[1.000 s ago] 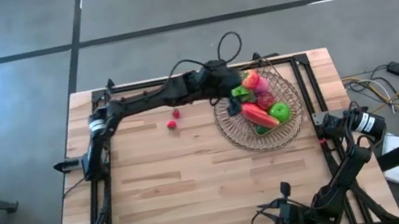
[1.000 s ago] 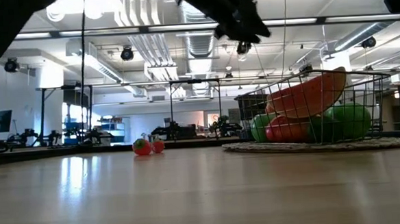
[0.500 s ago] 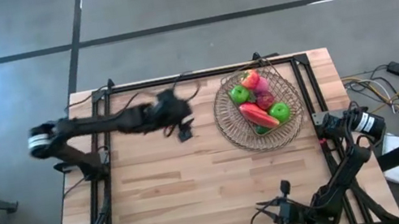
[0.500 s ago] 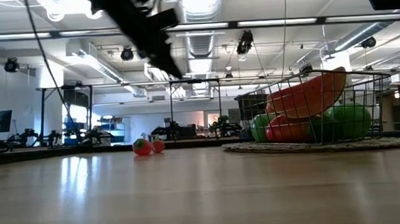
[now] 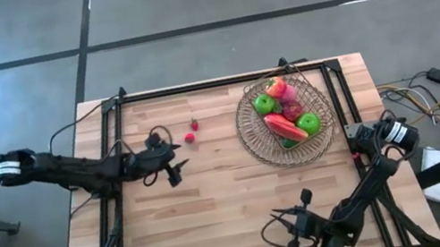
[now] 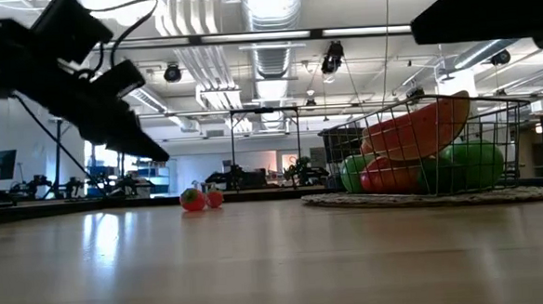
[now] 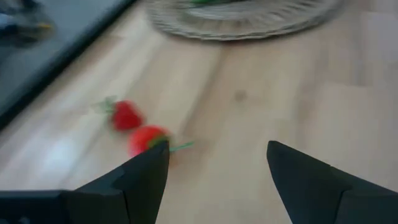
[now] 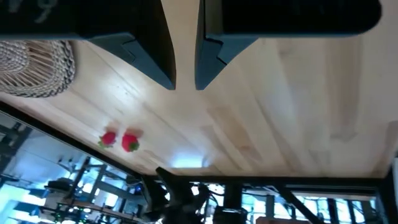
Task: Build produce basket
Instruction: Put the bottom strawberry into the gold wire basket
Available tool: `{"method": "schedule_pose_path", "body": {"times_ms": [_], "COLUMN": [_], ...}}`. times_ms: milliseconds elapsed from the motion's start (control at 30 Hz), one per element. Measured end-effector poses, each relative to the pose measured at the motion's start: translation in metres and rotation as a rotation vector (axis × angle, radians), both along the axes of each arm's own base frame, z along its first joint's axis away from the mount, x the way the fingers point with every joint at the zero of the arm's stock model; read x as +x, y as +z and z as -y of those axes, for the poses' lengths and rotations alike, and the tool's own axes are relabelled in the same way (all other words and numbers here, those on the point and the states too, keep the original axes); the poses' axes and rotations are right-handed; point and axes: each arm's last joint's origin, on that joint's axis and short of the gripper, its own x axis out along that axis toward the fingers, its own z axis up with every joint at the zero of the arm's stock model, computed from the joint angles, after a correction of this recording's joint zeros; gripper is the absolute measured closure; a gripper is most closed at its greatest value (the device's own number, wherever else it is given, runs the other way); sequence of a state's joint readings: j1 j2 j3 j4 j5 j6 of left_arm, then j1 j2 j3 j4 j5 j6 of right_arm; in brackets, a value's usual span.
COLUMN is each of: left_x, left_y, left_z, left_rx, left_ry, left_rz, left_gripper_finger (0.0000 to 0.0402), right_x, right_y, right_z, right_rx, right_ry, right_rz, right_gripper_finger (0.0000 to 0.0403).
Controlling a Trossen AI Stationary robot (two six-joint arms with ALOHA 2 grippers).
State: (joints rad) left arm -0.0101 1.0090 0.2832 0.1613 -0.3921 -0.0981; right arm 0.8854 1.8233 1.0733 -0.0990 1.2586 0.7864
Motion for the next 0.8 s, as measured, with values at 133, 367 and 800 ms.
{"method": "schedule_pose_path", "body": {"times_ms": [133,367,800], "left_x": [-0.012,-0.007,0.033], "left_y": [-0.02,-0.031,-0.054], "left_z": [-0.004,-0.013,-0.047], "left_rx": [0.095,0.082,0.053], "left_ry": [0.111,0.107,0.209], "left_rz": [0.044,0.137,-0.04], "left_gripper_finger": [0.0147,0.0147,0.0147], "right_x": [0.003,0.003,0.004], "right_y": [0.0,0.0,0.0], "right_z": [0.003,0.003,0.003], "right_rx": [-0.001,-0.014,-0.005], "right_ry": [-0.008,-0.006,-0.01], "right_rz": [-0.003,-0.009,-0.003], "right_gripper_finger": [0.0351,0.0351,0.0351]}}
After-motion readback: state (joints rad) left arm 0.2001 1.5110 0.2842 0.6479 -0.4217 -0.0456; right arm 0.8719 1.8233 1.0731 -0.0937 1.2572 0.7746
